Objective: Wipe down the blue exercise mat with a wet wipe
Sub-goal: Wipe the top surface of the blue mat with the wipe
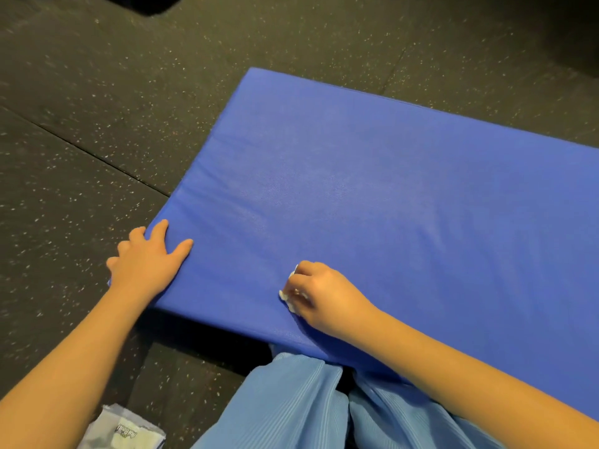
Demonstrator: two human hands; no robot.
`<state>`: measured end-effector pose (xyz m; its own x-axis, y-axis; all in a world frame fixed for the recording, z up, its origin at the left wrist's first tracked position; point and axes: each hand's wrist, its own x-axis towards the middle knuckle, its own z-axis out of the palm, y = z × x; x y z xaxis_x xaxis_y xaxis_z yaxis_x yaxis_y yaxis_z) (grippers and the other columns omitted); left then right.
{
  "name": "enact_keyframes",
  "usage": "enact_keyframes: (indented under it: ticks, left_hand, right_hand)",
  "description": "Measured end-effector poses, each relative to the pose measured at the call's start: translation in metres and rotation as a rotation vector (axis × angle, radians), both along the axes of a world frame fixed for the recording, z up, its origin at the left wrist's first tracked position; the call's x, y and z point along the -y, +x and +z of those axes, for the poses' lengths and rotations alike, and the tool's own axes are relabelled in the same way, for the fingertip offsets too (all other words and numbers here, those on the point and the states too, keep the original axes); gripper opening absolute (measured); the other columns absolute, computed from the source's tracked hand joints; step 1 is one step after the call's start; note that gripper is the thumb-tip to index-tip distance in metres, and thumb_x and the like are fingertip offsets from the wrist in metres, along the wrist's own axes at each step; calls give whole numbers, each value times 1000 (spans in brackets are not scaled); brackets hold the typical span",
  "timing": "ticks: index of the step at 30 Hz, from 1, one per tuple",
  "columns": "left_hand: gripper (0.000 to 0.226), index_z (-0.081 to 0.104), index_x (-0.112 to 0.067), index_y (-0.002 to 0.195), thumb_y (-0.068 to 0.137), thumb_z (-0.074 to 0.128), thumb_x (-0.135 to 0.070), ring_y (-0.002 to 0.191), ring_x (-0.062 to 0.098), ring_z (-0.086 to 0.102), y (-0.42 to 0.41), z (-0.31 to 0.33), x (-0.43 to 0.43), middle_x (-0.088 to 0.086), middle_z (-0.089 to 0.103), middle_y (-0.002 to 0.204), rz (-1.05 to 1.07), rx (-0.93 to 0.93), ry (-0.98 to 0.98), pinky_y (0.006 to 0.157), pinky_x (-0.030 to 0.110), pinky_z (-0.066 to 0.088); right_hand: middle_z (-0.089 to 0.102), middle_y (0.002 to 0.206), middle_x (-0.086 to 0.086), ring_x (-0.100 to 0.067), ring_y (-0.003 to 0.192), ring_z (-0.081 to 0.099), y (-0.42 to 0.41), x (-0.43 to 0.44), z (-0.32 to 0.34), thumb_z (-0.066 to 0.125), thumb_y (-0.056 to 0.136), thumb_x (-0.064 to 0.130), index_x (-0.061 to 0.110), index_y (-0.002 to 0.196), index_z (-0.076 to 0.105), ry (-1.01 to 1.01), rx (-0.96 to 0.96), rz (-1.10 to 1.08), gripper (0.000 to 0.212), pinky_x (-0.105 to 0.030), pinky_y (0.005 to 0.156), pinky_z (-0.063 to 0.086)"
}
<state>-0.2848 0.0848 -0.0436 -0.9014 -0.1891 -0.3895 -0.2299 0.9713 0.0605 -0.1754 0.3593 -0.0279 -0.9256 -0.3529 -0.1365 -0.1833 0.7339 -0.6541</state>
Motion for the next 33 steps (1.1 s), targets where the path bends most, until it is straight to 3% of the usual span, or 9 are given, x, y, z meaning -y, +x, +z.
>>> enact_keyframes:
  ticks: [4,10,13,16,19,23,26,29,33]
  left_hand:
    - [69,27,-28,148,90,40,-64,129,40,32,-2,8,-2,15,27,149,-25,-23,-33,102,53,28]
    - [64,35,-23,141,90,44,-61,123,40,35,-1,18,-16,18,32,142,-44,-54,-73,99,50,29]
    - [63,37,-22,139,89,46,-60,122,39,35,1,21,-27,17,32,141,-49,-56,-49,98,50,30]
    - [65,35,-24,141,89,46,-61,123,38,35,7,18,-45,17,31,142,-86,-45,-14,99,50,30]
    - [69,32,-25,144,88,48,-62,123,38,35,17,14,-70,17,30,142,-132,-41,19,99,49,32]
    - [74,30,-24,146,86,49,-64,120,38,36,36,10,-103,17,30,139,-199,-21,46,97,48,33]
    - [77,28,-23,146,85,48,-66,119,38,37,51,9,-123,17,31,138,-246,-21,55,97,48,34]
    - [78,25,-23,148,86,45,-67,119,38,36,63,7,-136,17,30,139,-273,-23,35,97,47,35]
    - [75,25,-23,146,88,40,-67,115,38,38,63,4,-137,17,34,132,-285,-26,-9,94,46,36]
  right_hand:
    - [49,105,-2,-18,91,40,8,6,10,70,78,54,11,102,60,65,58,114,50,-26,75,35]
    - [42,118,-4,-18,93,32,13,6,19,76,71,47,9,105,52,232,25,238,55,-26,78,28]
    - [43,124,-8,-24,97,39,12,-1,28,72,75,38,8,107,53,332,66,266,48,-28,76,32]
    - [46,106,-1,-20,88,41,14,-20,34,71,74,30,14,93,56,310,146,229,29,-32,70,41]
    - [39,95,9,-16,82,38,27,-49,33,67,73,21,26,83,49,275,189,172,22,-23,60,33]
    - [35,90,13,-16,81,43,51,-87,29,65,70,17,29,78,45,284,247,106,24,-27,62,34]
    - [41,98,12,-15,88,49,67,-112,34,66,72,19,22,87,60,281,297,27,16,-28,69,43]
    - [47,113,12,-11,95,53,79,-130,35,66,83,26,24,113,67,192,352,-100,30,-26,81,46]
    - [53,100,9,-10,80,53,86,-127,19,58,94,27,22,99,72,61,225,-209,15,-32,75,48]
